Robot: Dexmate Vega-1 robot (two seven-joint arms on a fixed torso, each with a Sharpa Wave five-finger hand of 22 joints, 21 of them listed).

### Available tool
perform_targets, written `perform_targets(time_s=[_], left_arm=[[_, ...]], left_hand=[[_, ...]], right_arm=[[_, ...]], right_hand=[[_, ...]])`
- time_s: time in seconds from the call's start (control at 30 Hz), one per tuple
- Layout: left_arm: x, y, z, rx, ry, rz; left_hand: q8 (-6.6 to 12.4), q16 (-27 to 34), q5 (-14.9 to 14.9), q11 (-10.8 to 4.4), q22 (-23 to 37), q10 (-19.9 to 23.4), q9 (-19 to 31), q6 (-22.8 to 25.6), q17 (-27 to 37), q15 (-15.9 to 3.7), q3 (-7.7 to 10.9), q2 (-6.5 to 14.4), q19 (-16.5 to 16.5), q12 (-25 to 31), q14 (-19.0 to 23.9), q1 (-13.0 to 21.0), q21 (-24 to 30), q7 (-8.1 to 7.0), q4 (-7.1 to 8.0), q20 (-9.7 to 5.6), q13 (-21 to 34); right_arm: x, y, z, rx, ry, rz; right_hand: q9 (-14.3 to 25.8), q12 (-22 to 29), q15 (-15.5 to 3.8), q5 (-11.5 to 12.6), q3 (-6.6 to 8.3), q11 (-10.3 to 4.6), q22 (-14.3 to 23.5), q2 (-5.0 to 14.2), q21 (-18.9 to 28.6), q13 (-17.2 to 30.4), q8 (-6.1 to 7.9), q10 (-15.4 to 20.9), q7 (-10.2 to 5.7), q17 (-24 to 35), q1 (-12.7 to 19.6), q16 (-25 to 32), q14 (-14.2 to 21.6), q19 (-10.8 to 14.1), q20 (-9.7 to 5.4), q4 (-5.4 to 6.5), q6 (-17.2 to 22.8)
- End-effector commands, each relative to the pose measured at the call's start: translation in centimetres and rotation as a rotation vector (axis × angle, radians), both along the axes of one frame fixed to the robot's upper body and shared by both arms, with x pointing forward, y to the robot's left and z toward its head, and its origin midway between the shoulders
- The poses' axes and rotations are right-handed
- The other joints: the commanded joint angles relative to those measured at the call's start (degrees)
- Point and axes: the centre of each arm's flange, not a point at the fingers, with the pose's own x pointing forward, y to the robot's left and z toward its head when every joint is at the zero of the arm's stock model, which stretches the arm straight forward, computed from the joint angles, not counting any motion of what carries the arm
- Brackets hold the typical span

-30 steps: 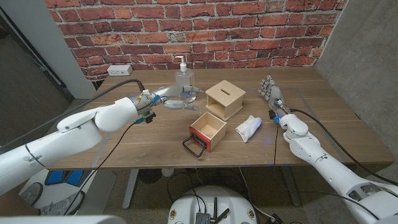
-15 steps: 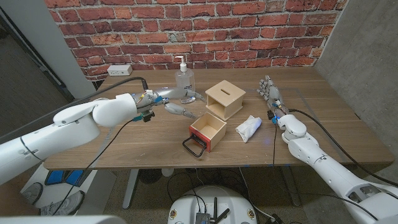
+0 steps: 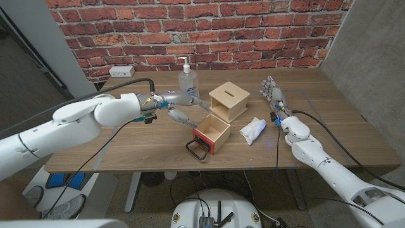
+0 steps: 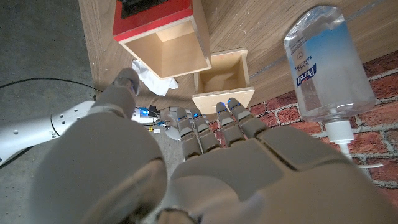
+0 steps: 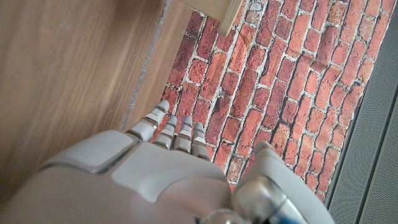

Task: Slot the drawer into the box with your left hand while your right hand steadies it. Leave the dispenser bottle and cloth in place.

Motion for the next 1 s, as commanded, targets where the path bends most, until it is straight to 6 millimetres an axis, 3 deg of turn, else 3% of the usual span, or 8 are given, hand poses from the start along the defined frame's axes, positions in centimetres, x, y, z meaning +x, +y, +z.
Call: perform_targets(time_s=[0.03, 0.17, 0.3, 0.53, 0.87, 1.0], left_arm=[[-0.6, -0.8, -1.0, 0.112, -0.076, 0.015], [-0.7, -1.4, -1.5, 0.142, -0.098, 0.020], [-0.9, -2.1, -1.9, 0.173, -0.127, 0.029], [-1.2, -3.4, -2.6, 0.231, -0.167, 0.031], [-1.5, -4.9, -3.8, 0.297, -0.229, 0.033], [-1.4, -5.5, -4.2, 0.306, -0.248, 0.026]], left_hand=[[0.10, 0.3, -0.2, 0.43, 0.1, 0.2, 0.2, 0.2, 0.1, -9.94, -0.67, -0.2, -1.0, -0.1, 0.9, 1.4, -0.2, 0.67, -0.06, -4.64, 0.1], [-0.12, 0.3, -0.2, 0.31, 0.1, 0.1, 0.2, -0.2, 0.1, -9.95, -1.09, -0.3, -1.6, -0.2, 1.1, 1.9, -0.2, 0.83, -0.03, -4.80, 0.1], [-0.44, 0.3, -0.2, 1.21, 0.0, 0.9, 0.1, -0.6, 0.0, -9.76, -2.00, -0.3, -1.9, -0.1, 2.0, 3.0, 0.0, 1.92, 0.08, -4.67, 0.0], [-0.50, 0.3, -0.2, 1.39, 0.0, 1.1, 0.1, -0.5, 0.0, -9.73, -2.59, -0.4, -2.6, -0.1, 2.6, 3.5, -0.2, 1.99, 0.13, -4.45, 0.0], [-0.29, 0.4, -0.1, 1.29, 0.0, 2.7, 0.1, 0.5, -0.1, -9.69, -4.09, -0.5, -3.5, 0.2, 3.8, 4.4, -0.1, 1.95, 0.18, -5.32, -0.1], [0.03, 0.5, -0.1, 1.17, 0.0, 4.1, 0.1, 1.8, -0.1, -9.49, -4.89, -0.3, -3.6, 0.4, 5.1, 5.5, 0.1, 2.60, 0.21, -6.07, -0.1]], right_arm=[[0.0, 0.8, 0.1, -0.012, -0.006, 0.000], [0.1, 0.9, 0.0, -0.005, -0.006, 0.004], [0.2, 0.9, -0.1, -0.005, -0.011, 0.006], [0.1, 0.6, -0.2, -0.005, -0.021, 0.004], [-0.2, 0.2, -0.1, -0.001, -0.026, 0.008], [-0.2, 0.1, -0.2, 0.001, -0.026, 0.011]], right_hand=[[0.3, 0.5, -2.20, 0.2, 0.11, 0.03, 0.1, 1.82, 0.1, 0.2, 0.32, 0.3, 0.04, 0.0, 0.5, 0.3, -0.2, -0.1, -1.13, 0.27, 0.2], [0.3, 0.5, -2.17, 0.2, 0.13, 0.05, 0.1, 1.81, 0.1, 0.2, 0.32, 0.4, 0.02, 0.0, 0.5, 0.3, -0.2, -0.1, -1.12, 0.28, 0.2], [0.3, 0.5, -2.19, 0.2, 0.16, 0.03, 0.1, 1.82, 0.1, 0.2, 0.33, 0.4, 0.06, -0.1, 0.5, 0.4, -0.2, 0.0, -1.10, 0.30, 0.3], [0.3, 0.5, -2.14, 0.2, 0.22, -0.03, 0.1, 1.83, 0.1, 0.2, 0.40, 0.5, 0.13, -0.1, 0.5, 0.4, -0.1, 0.0, -1.03, 0.33, 0.5], [0.3, 0.6, -2.20, 0.1, 0.35, 0.06, 0.1, 1.87, 0.2, 0.2, 0.42, 0.7, 0.11, -0.3, 0.7, 0.5, 0.1, 0.1, -1.05, 0.34, 0.6], [0.3, 0.5, -2.13, 0.1, 0.40, 0.07, 0.1, 1.88, 0.2, 0.2, 0.42, 0.7, 0.13, -0.3, 0.7, 0.5, 0.2, 0.2, -1.07, 0.33, 0.7]])
